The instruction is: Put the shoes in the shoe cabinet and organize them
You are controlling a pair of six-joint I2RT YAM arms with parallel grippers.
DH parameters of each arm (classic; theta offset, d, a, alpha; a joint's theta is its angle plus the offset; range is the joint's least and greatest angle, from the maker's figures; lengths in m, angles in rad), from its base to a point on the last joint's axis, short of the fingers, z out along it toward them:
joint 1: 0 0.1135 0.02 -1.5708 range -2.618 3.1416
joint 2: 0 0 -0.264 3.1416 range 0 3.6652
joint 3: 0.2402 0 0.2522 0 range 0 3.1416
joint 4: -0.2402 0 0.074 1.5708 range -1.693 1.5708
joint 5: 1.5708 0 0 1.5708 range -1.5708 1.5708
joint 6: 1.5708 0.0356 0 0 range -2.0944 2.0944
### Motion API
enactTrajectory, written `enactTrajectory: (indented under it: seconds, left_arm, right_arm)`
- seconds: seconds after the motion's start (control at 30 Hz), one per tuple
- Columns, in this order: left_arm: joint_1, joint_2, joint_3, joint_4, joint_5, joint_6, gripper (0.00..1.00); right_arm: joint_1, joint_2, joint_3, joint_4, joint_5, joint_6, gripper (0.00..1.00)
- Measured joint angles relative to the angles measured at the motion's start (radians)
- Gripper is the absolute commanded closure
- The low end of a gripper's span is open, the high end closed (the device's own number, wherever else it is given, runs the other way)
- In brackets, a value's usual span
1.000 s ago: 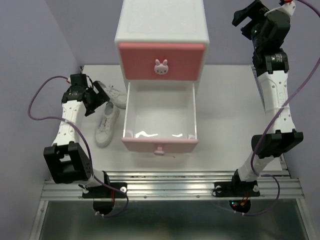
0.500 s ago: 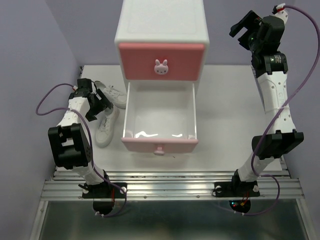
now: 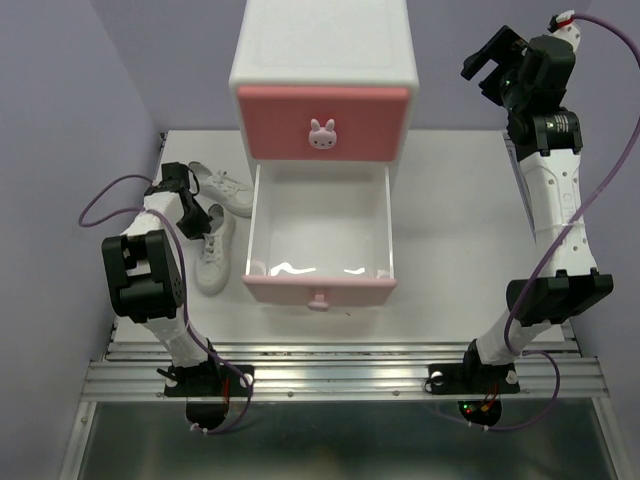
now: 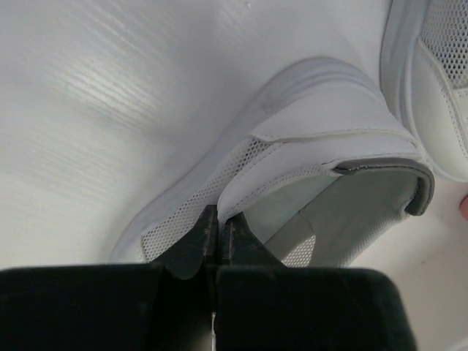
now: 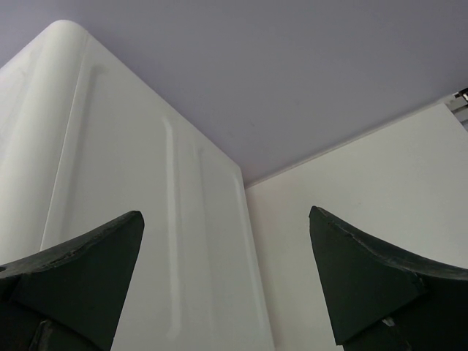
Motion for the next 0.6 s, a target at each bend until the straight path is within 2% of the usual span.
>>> enactTrajectory:
  seconds: [0.2,0.3,0.6]
  left_arm:
    - [0.0,-0.014,0.088,-0.12,-0.037,-0.002,1.0]
    - [0.0,-0.055,0.216,-0.208,-0.067,-0.005,1.0]
    - [0.0,-0.342,0.562,-0.307,-0.09,-0.013,1.0]
  right_arm:
    - [0.0,0.0,-0.006,-0.001,0.002,0.004,0.0]
    - [0.0,-0.002,-0.012,-0.003,0.002,0.004,0.0]
    - [0.0,-0.047,-0.077,-0.008,-0.002,0.003,0.0]
